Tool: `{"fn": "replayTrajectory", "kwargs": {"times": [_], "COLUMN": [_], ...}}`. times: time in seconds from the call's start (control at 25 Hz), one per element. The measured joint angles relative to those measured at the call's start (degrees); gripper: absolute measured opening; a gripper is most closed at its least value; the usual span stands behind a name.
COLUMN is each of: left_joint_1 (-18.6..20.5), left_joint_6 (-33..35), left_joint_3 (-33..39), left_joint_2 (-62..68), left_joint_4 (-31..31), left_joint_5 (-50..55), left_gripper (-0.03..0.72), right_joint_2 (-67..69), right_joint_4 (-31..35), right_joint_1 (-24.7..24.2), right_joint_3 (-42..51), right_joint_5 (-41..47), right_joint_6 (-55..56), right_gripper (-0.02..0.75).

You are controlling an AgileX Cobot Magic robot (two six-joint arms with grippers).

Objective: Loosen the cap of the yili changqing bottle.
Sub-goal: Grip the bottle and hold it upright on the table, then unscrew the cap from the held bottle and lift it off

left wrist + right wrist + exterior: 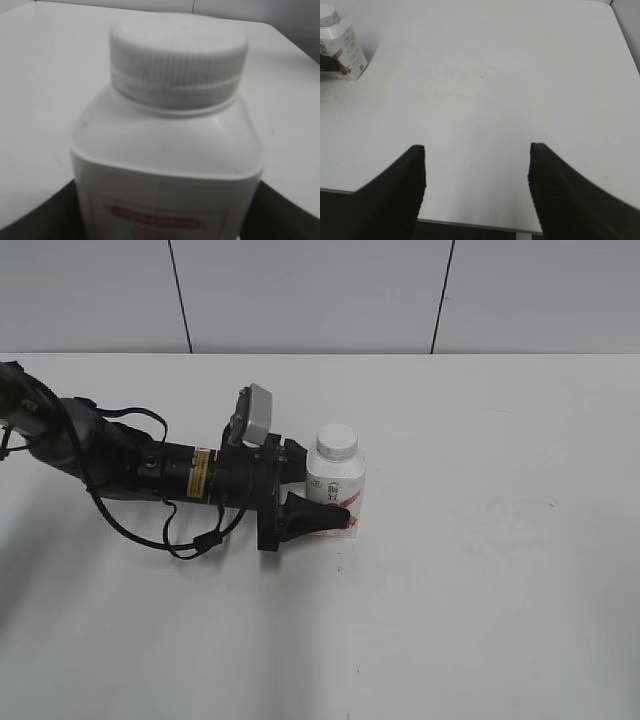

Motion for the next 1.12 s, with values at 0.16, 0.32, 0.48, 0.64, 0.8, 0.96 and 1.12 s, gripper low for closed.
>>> {"fn": "replayTrajectory", "kwargs": {"times": [0.16,0.32,0.48,0.64,0.8,0.96,1.12], "left_joint_1": [0.06,0.06,0.06,0.06,0.06,0.06,0.06], "left_joint_6": [0.67,0.90,1.00,1.00,1.00,1.00,1.00], "left_joint_3": [0.00,0.00,0.00,0.00,0.00,0.00,0.00], "left_joint_2": [0.71,0.71,0.71,0.71,0.71,0.71,0.71], "left_joint_4": [-0.07,-0.07,-0.12,-0.18,-0.18,-0.18,-0.18], "left_joint_5": [-0.05,-0.05,-0.05,-0.05,-0.05,-0.05,-0.05], "left_gripper": [0.492,0.487,0.451,0.426,0.424,0.424,0.421], "right_joint_2": [0.00,0.00,0.00,0.00,0.00,0.00,0.00], "right_joint_4": [0.00,0.00,0.00,0.00,0.00,0.00,0.00], "right_joint_1": [0.00,0.00,0.00,0.00,0.00,0.00,0.00], "right_joint_3": [0.00,0.00,0.00,0.00,0.00,0.00,0.00], "right_joint_5": [0.00,0.00,0.00,0.00,0.00,0.00,0.00], "right_joint_6": [0.00,0.00,0.00,0.00,0.00,0.00,0.00], "right_gripper": [0.514,0.514,0.514,0.514,0.514,0.514,0.514]}}
